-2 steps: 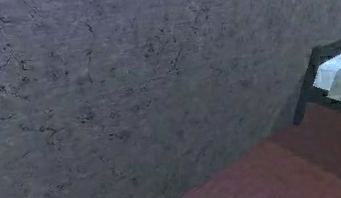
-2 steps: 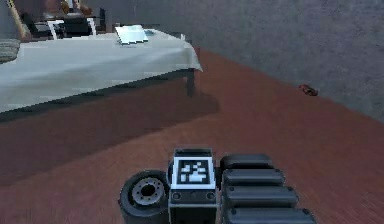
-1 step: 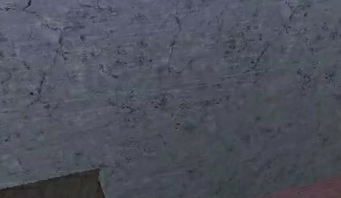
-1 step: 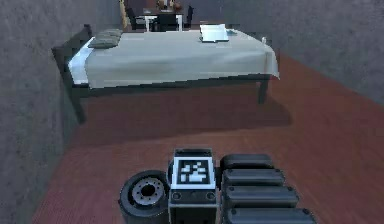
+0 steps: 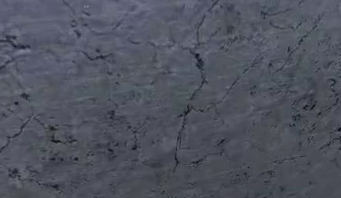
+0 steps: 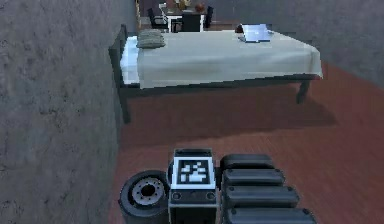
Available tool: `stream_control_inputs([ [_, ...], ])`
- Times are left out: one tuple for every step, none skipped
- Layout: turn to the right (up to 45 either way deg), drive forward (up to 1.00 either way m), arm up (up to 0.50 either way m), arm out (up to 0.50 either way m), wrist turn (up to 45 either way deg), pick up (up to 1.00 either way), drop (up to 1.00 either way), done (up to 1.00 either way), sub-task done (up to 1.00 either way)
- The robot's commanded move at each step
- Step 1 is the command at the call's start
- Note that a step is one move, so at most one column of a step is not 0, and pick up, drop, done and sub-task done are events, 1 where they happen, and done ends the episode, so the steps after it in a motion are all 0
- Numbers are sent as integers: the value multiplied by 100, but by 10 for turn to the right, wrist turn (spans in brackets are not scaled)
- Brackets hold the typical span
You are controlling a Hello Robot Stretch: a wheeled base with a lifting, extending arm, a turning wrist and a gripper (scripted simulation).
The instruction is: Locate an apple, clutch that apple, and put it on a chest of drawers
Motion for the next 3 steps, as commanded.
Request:
stream_control_inputs([
  [-210, 0, 0, 0, 0, 0, 0, 0, 0],
  [180, 0, 0, 0, 0, 0, 0, 0, 0],
  [-90, 0, 0, 0, 0, 0, 0, 0, 0],
])
